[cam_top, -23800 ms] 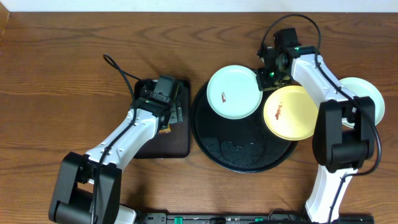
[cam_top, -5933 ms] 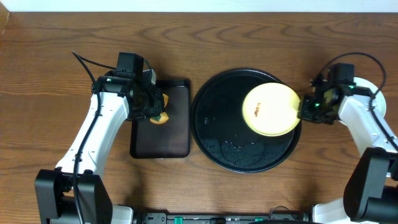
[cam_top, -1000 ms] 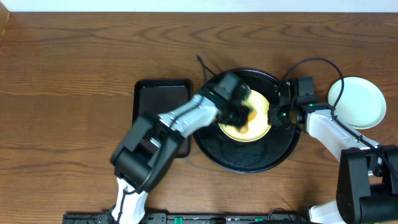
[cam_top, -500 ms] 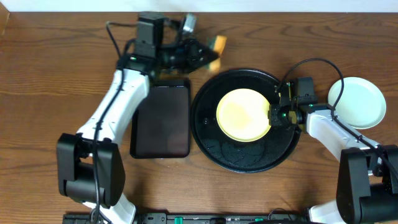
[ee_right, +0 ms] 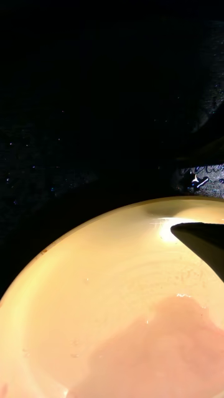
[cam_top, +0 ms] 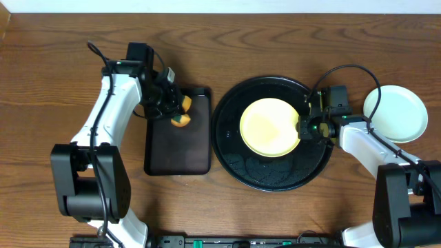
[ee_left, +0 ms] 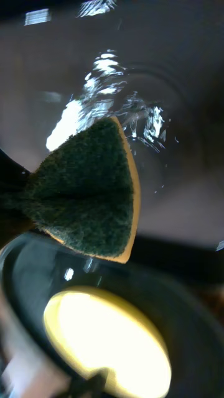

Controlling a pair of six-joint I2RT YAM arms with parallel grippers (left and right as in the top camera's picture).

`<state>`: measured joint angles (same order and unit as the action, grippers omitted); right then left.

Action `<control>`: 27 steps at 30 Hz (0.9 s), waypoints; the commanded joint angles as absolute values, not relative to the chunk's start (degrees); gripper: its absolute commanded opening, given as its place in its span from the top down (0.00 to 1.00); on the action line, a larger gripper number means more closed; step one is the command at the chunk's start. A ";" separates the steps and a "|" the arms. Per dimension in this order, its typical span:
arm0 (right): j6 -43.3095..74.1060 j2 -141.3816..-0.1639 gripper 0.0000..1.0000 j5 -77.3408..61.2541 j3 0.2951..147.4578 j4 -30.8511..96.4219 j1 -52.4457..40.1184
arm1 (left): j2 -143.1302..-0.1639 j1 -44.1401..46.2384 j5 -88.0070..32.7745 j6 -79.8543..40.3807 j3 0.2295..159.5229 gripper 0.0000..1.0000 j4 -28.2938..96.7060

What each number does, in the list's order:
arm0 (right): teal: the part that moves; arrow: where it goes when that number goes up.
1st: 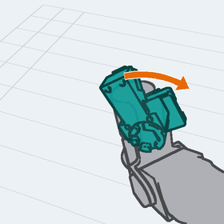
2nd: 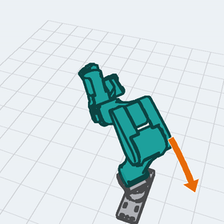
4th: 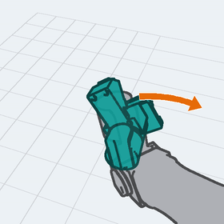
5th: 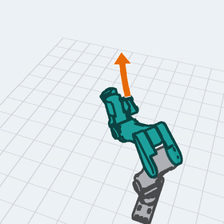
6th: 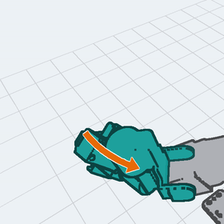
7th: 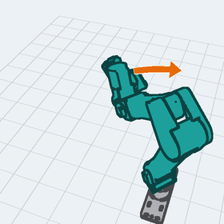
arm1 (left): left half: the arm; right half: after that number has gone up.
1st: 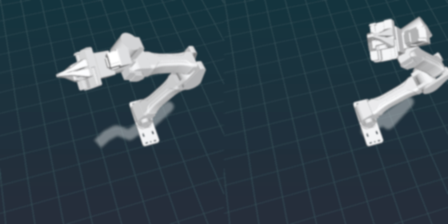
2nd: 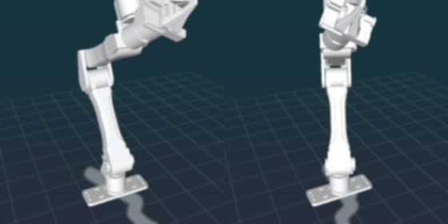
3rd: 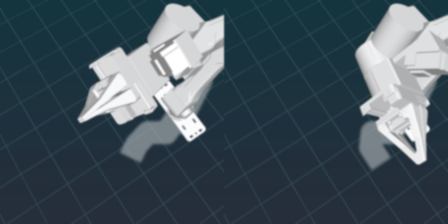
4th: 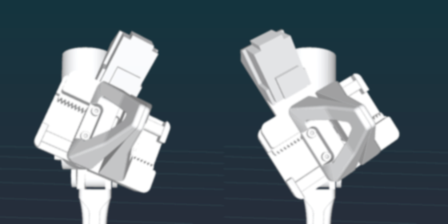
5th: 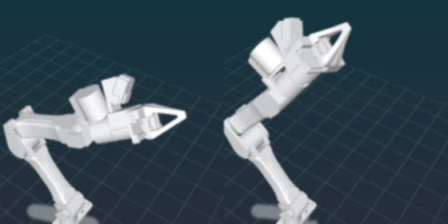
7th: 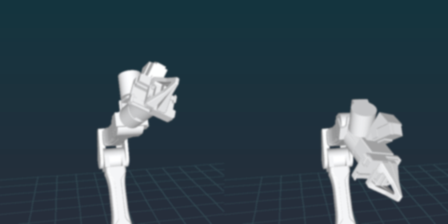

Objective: Clean dirty plates on tray and stack at the side
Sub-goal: 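Move the sponge with the left gripper back onto the black rectangular tray, then lift the yellow plate with the right gripper toward the stack at right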

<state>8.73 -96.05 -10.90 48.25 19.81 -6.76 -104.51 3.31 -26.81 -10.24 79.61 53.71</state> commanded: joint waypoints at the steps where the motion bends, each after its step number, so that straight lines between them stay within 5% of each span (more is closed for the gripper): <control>1: 8.93 -96.03 0.71 -10.96 47.99 19.70 -6.09 | -104.49 4.64 -17.04 -7.77 76.40 0.91 51.96; 14: 8.93 -96.03 0.72 -10.92 47.88 19.70 -6.09 | -104.60 5.93 -16.82 -8.64 64.82 0.85 39.55; 20: 8.91 -96.03 0.81 -10.92 47.88 19.70 -6.09 | -104.60 5.93 -16.82 -8.64 63.64 0.30 38.89; 27: 7.86 -96.03 0.73 -8.80 46.74 18.48 -6.09 | -104.60 5.91 -16.82 -8.62 63.64 0.20 38.89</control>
